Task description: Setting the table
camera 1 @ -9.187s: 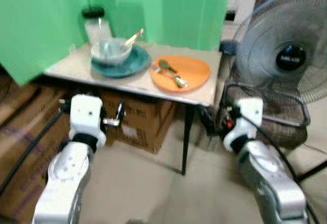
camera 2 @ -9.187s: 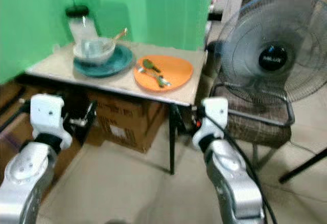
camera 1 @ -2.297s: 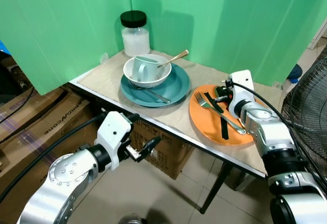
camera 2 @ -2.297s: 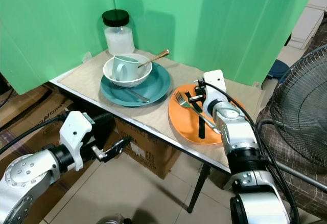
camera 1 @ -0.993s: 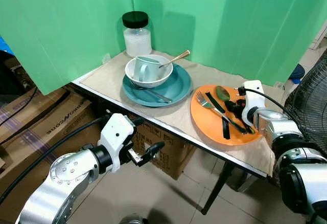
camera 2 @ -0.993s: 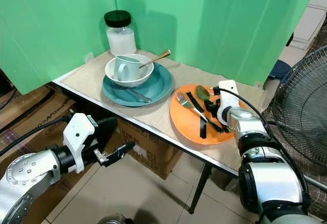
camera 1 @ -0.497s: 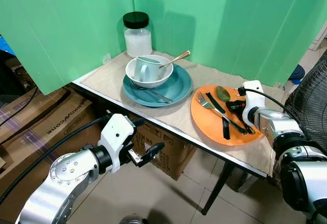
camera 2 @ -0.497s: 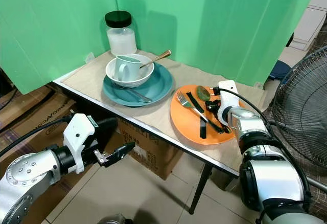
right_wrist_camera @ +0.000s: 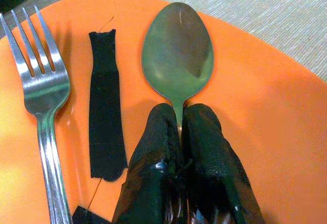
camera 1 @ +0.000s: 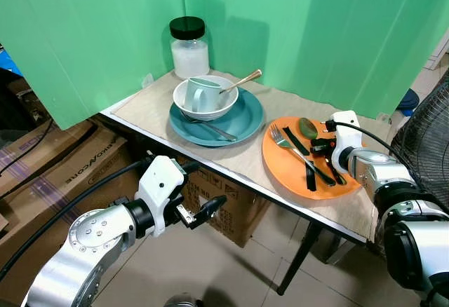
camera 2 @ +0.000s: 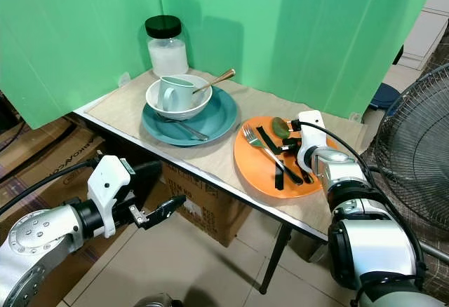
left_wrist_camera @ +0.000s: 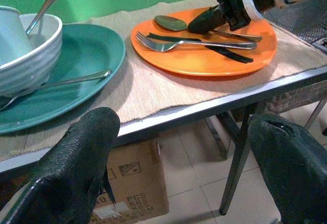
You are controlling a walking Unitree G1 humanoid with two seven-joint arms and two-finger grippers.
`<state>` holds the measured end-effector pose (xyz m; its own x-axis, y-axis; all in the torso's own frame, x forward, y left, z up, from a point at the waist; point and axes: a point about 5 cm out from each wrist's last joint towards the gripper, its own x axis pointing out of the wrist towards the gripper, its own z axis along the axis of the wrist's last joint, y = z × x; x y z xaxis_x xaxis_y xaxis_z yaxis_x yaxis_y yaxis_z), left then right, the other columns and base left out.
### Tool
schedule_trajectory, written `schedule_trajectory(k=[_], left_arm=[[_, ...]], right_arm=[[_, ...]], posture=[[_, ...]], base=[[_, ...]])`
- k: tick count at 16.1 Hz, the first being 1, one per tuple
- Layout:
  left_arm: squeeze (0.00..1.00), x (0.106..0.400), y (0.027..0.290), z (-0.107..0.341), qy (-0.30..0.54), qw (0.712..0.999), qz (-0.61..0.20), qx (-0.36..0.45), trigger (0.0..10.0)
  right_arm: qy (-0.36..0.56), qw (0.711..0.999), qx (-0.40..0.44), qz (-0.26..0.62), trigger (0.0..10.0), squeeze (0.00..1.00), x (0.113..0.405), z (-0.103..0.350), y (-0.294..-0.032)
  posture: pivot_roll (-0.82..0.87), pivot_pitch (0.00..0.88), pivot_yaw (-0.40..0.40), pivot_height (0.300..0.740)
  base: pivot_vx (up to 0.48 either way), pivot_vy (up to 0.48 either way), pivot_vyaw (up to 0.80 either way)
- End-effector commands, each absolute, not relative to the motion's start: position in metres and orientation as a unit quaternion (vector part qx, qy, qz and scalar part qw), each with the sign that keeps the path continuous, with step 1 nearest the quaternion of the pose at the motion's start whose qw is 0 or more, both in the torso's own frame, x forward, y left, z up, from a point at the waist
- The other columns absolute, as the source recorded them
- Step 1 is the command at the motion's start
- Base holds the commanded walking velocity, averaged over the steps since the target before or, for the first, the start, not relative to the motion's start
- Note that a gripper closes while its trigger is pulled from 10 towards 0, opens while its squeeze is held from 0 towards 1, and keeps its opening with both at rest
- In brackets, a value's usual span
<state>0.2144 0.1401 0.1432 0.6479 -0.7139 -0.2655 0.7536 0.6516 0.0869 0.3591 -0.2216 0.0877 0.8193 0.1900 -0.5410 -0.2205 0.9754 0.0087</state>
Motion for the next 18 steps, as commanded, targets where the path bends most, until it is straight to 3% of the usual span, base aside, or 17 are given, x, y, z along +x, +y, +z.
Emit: schedule_trajectory(k=[1,6,12,13,14,18], left_arm=[[0.00,0.217,0.139,0.145,0.100,0.902,-0.409,0.100,10.0],[0.00,0.222,0.140,0.147,0.088,0.907,-0.397,0.105,10.0],[0.00,0.235,0.136,0.155,0.046,0.933,-0.343,0.103,10.0],[0.00,0.236,0.136,0.156,0.043,0.944,-0.313,0.096,10.0],[0.00,0.237,0.136,0.158,0.036,0.955,-0.278,0.093,10.0],[0.00,0.241,0.135,0.167,-0.014,0.977,-0.184,0.107,10.0]], right_arm=[[0.311,0.945,-0.016,0.105,0.0,0.00,0.352,0.075,-0.220],[0.246,0.966,0.002,0.074,0.0,0.00,0.359,0.087,-0.226],[0.070,0.991,0.003,0.115,0.0,0.00,0.374,0.159,-0.229],[0.047,0.991,0.011,0.127,3.0,0.00,0.368,0.166,-0.224],[0.032,0.992,0.023,0.119,10.0,0.00,0.358,0.169,-0.220],[-0.020,0.993,0.015,0.115,10.0,0.00,0.307,0.178,-0.189]], posture=[[0.13,0.000,0.045,0.740],[0.13,0.000,0.050,0.740],[0.11,0.000,0.071,0.740],[0.10,0.000,0.071,0.740],[0.10,0.000,0.066,0.740],[0.10,0.000,0.050,0.740]], base=[[0.000,0.000,0.00],[0.000,0.000,0.00],[0.000,0.000,0.00],[0.000,0.000,0.00],[0.000,0.000,0.00],[0.000,0.000,-0.10]])
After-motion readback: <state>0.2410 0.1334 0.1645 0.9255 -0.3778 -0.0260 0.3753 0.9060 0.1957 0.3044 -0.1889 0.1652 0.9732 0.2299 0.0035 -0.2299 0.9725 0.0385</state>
